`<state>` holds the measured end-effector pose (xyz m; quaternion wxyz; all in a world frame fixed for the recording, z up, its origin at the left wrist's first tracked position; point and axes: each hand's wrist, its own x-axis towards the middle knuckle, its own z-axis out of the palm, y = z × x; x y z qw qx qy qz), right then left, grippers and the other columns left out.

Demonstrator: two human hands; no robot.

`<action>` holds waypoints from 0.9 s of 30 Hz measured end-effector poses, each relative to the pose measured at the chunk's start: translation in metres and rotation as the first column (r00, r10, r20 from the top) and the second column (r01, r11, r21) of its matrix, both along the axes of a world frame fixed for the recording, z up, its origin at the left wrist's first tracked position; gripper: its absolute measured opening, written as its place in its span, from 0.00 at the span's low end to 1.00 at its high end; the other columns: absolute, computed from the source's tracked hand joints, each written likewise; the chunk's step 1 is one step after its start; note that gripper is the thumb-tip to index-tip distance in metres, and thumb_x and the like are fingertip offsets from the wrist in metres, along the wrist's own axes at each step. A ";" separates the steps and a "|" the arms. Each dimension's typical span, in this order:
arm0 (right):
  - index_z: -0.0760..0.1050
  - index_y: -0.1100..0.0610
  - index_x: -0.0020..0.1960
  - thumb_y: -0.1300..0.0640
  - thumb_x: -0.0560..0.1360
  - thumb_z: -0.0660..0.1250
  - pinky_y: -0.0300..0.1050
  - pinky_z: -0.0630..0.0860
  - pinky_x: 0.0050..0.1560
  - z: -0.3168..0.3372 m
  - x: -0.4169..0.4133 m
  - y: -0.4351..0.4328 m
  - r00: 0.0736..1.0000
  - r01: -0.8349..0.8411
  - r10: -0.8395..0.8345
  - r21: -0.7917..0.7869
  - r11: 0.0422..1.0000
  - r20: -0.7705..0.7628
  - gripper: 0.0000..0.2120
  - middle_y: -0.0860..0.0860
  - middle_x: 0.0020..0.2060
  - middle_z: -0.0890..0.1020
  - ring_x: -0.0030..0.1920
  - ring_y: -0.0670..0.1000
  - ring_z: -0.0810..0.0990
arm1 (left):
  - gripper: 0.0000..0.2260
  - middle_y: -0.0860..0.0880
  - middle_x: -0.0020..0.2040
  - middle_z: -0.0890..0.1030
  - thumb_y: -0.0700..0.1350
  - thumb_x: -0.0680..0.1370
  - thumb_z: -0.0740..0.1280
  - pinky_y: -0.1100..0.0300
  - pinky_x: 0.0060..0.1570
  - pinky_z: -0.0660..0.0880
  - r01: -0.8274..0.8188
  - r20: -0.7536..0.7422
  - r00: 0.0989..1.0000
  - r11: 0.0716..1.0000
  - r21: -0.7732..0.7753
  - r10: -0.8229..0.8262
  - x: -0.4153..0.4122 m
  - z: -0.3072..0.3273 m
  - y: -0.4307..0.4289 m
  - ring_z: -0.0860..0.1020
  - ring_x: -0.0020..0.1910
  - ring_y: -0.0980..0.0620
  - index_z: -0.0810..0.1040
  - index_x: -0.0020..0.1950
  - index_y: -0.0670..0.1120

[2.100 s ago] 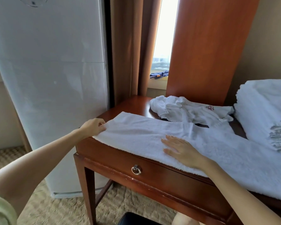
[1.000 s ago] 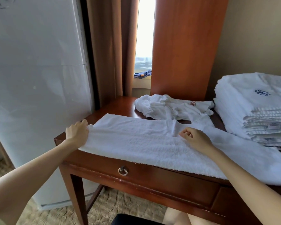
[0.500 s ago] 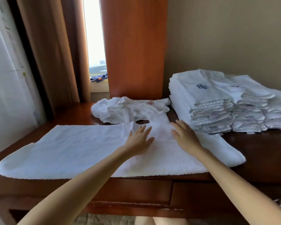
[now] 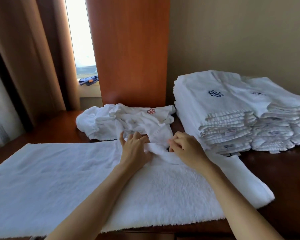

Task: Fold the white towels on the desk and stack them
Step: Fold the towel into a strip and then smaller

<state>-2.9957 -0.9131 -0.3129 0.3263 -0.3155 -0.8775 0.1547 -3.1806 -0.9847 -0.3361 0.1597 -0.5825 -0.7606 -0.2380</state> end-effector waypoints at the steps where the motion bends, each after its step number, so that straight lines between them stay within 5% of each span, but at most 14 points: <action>1: 0.77 0.60 0.40 0.53 0.80 0.61 0.45 0.69 0.43 0.002 0.002 0.000 0.994 -0.042 0.049 -0.071 0.997 0.098 0.15 0.47 0.43 0.78 0.43 0.48 0.76 | 0.12 0.55 0.48 0.74 0.48 0.70 0.69 0.48 0.72 0.42 0.014 -0.005 1.000 1.000 0.027 -0.014 -0.001 0.000 -0.001 0.75 0.57 0.53 0.80 0.53 0.54; 3: 0.75 0.53 0.52 0.50 0.79 0.62 0.44 0.73 0.53 0.004 0.007 -0.002 0.959 -0.100 0.173 -0.302 0.948 0.226 0.08 0.42 0.53 0.78 0.51 0.45 0.77 | 0.07 0.58 0.42 0.71 0.44 0.71 0.69 0.51 0.70 0.46 0.036 0.033 0.999 0.998 0.054 -0.038 -0.003 0.002 -0.003 0.76 0.53 0.54 0.80 0.47 0.54; 6: 0.65 0.43 0.71 0.49 0.77 0.64 0.38 0.70 0.63 0.005 0.012 -0.004 0.911 -0.179 0.329 -0.483 0.857 0.247 0.23 0.35 0.64 0.71 0.63 0.38 0.72 | 0.08 0.58 0.44 0.70 0.42 0.73 0.67 0.52 0.70 0.45 0.015 0.085 0.996 1.000 0.005 -0.016 -0.006 0.005 -0.006 0.74 0.54 0.54 0.80 0.48 0.55; 9: 0.67 0.38 0.70 0.51 0.74 0.69 0.34 0.71 0.58 0.009 0.016 -0.002 0.918 -0.178 0.319 -0.478 0.860 0.234 0.27 0.39 0.59 0.75 0.59 0.37 0.73 | 0.06 0.56 0.49 0.73 0.45 0.75 0.67 0.50 0.72 0.44 0.023 0.109 0.994 1.000 0.004 -0.024 -0.006 0.006 -0.006 0.72 0.58 0.54 0.80 0.49 0.55; 14: 0.77 0.37 0.46 0.44 0.68 0.75 0.42 0.63 0.55 0.016 0.031 0.010 0.927 -0.029 0.087 -0.161 0.987 0.365 0.10 0.42 0.40 0.73 0.43 0.42 0.72 | 0.05 0.57 0.50 0.77 0.46 0.76 0.65 0.49 0.72 0.42 0.039 0.130 0.991 0.999 0.011 -0.040 -0.010 0.003 -0.004 0.74 0.57 0.54 0.80 0.49 0.53; 17: 0.78 0.49 0.38 0.51 0.67 0.77 0.44 0.65 0.47 0.024 0.039 0.014 0.995 0.006 -0.021 0.157 0.988 0.096 0.08 0.43 0.39 0.73 0.39 0.45 0.72 | 0.08 0.54 0.52 0.79 0.50 0.76 0.67 0.46 0.72 0.46 0.039 0.132 0.990 0.999 0.014 -0.040 -0.013 0.001 0.000 0.76 0.57 0.51 0.80 0.54 0.52; 20: 0.77 0.57 0.39 0.55 0.68 0.77 0.46 0.68 0.44 0.036 0.038 0.010 0.984 0.103 -0.003 0.562 0.821 -0.175 0.10 0.49 0.41 0.76 0.42 0.51 0.74 | 0.10 0.51 0.50 0.80 0.53 0.75 0.70 0.46 0.70 0.53 0.027 0.138 0.990 0.995 0.096 -0.040 -0.014 0.001 0.002 0.77 0.54 0.48 0.81 0.51 0.50; 24: 0.73 0.55 0.40 0.45 0.65 0.78 0.47 0.71 0.43 0.032 0.057 0.009 1.000 -0.006 0.010 0.432 0.902 -0.008 0.19 0.44 0.34 0.74 0.37 0.49 0.72 | 0.05 0.50 0.44 0.82 0.47 0.72 0.74 0.50 0.58 0.64 0.043 0.162 0.984 0.976 0.215 -0.079 -0.015 0.006 -0.003 0.79 0.46 0.45 0.81 0.41 0.47; 27: 0.78 0.52 0.42 0.40 0.63 0.78 0.42 0.66 0.54 0.028 0.086 0.011 0.971 -0.076 -0.039 0.459 0.885 0.235 0.19 0.43 0.35 0.75 0.43 0.49 0.75 | 0.05 0.49 0.43 0.83 0.40 0.69 0.75 0.54 0.48 0.64 0.092 0.181 0.975 0.972 0.215 -0.132 -0.014 0.009 -0.008 0.80 0.43 0.44 0.81 0.42 0.46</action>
